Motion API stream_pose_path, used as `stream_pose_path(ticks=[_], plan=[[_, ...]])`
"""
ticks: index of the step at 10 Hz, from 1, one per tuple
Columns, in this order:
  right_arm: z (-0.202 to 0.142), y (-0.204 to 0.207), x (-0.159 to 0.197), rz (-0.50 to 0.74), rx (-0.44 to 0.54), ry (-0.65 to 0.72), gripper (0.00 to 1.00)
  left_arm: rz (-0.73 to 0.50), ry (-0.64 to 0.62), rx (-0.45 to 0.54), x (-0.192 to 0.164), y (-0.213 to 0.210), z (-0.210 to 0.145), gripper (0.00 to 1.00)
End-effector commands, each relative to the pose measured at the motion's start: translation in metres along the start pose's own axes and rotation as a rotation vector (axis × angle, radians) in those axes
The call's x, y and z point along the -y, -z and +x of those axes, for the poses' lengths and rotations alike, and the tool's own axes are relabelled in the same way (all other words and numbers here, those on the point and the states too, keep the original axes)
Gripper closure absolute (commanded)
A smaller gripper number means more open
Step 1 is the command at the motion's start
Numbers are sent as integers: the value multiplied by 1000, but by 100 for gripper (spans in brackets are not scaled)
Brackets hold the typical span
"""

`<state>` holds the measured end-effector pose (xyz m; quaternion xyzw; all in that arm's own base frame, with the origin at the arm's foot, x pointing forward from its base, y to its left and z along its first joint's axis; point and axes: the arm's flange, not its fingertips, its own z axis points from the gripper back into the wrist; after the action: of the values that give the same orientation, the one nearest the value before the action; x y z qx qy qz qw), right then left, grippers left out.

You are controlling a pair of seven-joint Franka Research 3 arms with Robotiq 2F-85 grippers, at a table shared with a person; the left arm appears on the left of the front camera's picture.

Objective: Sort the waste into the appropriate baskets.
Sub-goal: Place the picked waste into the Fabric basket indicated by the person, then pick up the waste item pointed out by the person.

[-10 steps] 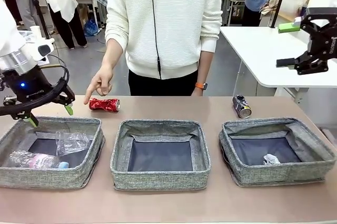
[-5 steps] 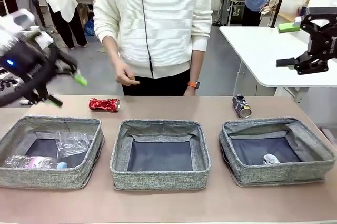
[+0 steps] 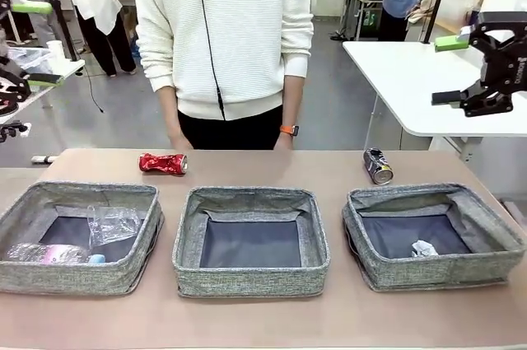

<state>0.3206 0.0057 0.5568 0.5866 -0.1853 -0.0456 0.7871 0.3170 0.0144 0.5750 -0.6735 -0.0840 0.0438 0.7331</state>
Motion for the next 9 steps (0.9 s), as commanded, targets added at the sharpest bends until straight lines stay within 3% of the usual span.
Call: stream_pose_path(ticks=[1, 2, 9], plan=[[0, 0, -3, -1, -3, 19, 0, 114, -175, -89, -30, 15, 13, 0], [0, 0, -3, -1, -3, 19, 0, 0, 0, 0, 0, 0, 0, 0], [0, 0, -3, -1, -3, 19, 0, 0, 0, 0, 0, 0, 0, 0]])
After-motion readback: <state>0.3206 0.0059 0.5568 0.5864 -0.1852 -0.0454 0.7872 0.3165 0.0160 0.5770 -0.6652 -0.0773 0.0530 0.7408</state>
